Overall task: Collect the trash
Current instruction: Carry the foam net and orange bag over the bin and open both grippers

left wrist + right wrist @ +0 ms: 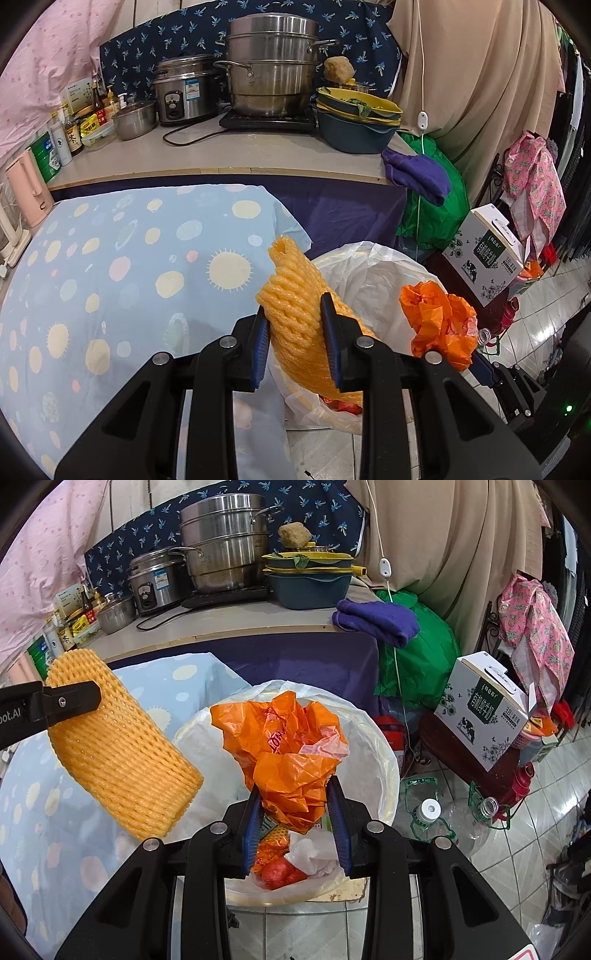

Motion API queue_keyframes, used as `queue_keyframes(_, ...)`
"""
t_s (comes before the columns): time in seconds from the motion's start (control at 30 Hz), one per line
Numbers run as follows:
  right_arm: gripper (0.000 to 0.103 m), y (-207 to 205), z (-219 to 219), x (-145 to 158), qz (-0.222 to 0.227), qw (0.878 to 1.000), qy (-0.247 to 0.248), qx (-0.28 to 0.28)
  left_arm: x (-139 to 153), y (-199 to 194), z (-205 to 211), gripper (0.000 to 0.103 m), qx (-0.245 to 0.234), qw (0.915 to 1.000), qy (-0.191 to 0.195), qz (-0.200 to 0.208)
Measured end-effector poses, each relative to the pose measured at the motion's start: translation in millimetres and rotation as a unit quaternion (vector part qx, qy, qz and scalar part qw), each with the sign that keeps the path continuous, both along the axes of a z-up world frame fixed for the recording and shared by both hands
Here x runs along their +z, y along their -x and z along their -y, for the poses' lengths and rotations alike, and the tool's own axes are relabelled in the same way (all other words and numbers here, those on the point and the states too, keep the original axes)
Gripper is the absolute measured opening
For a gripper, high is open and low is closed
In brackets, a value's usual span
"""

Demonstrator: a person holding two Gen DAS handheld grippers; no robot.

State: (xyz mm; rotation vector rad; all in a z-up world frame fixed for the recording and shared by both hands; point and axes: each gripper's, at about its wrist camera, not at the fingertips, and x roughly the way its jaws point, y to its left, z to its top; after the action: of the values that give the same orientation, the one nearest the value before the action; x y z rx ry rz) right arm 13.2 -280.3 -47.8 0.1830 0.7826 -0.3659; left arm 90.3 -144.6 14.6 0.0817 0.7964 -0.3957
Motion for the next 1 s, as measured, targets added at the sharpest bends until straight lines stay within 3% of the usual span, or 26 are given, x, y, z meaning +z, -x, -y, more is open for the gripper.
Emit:
queue_keyframes(0.6, 0.036, 0.0, 3.3, -4.3, 0.0, 1.0, -0.003, -0.013, -6.3, -2.4, 9.8, 0.029, -0.005, 1.0, 0.007, -0.003)
queue_keyframes(1.0, 0.052, 0.5, -0.4, 3.7, 0.015, 1.0, 0.002, -0.015, -6.2, -2.9, 4.9, 0.054, 0.011, 0.9999, 0.004, 0.008)
